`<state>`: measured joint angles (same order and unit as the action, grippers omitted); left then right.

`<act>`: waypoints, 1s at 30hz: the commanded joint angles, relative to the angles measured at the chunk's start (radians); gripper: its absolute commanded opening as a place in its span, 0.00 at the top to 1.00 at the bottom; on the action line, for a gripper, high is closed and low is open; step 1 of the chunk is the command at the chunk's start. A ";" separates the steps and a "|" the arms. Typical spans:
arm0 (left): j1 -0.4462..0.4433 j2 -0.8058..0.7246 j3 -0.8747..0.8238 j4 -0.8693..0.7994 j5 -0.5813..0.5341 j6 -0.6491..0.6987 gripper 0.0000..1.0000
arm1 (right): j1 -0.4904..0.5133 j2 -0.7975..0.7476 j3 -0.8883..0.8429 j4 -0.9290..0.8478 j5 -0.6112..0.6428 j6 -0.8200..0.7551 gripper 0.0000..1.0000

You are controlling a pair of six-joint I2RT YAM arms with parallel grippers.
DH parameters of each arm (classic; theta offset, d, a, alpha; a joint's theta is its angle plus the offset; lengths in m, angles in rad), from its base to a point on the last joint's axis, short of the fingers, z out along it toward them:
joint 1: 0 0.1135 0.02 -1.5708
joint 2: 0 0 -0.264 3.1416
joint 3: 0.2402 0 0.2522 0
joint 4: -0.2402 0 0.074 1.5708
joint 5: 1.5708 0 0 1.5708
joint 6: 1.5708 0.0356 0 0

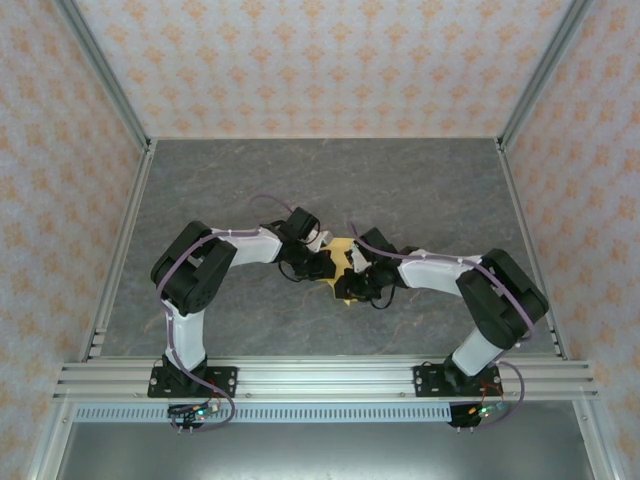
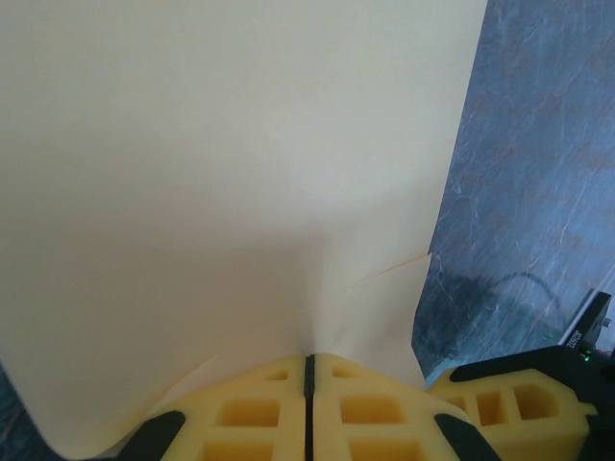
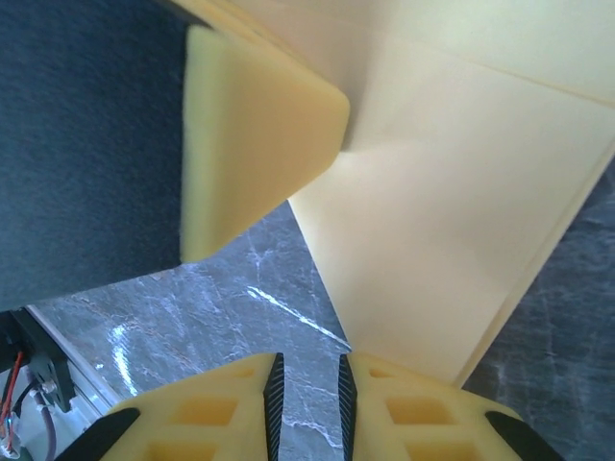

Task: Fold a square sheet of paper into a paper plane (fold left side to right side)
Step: Third fold the triangle at the center of the table.

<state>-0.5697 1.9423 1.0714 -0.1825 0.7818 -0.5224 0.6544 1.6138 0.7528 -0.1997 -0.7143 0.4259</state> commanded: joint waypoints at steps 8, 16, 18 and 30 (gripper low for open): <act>-0.006 0.044 -0.020 -0.054 -0.104 0.027 0.94 | 0.009 0.013 0.016 -0.056 0.065 -0.003 0.74; -0.005 0.045 -0.016 -0.061 -0.114 0.030 0.94 | 0.007 -0.013 -0.044 -0.049 0.085 0.044 0.76; -0.005 0.046 -0.014 -0.063 -0.114 0.029 0.94 | 0.007 -0.032 -0.072 -0.047 0.088 0.063 0.79; -0.001 0.040 -0.010 -0.069 -0.118 0.033 0.94 | 0.008 -0.142 -0.163 -0.145 0.093 0.081 0.92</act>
<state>-0.5697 1.9423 1.0729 -0.1860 0.7788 -0.5152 0.6590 1.5009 0.6140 -0.1860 -0.6628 0.5053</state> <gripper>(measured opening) 0.060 0.079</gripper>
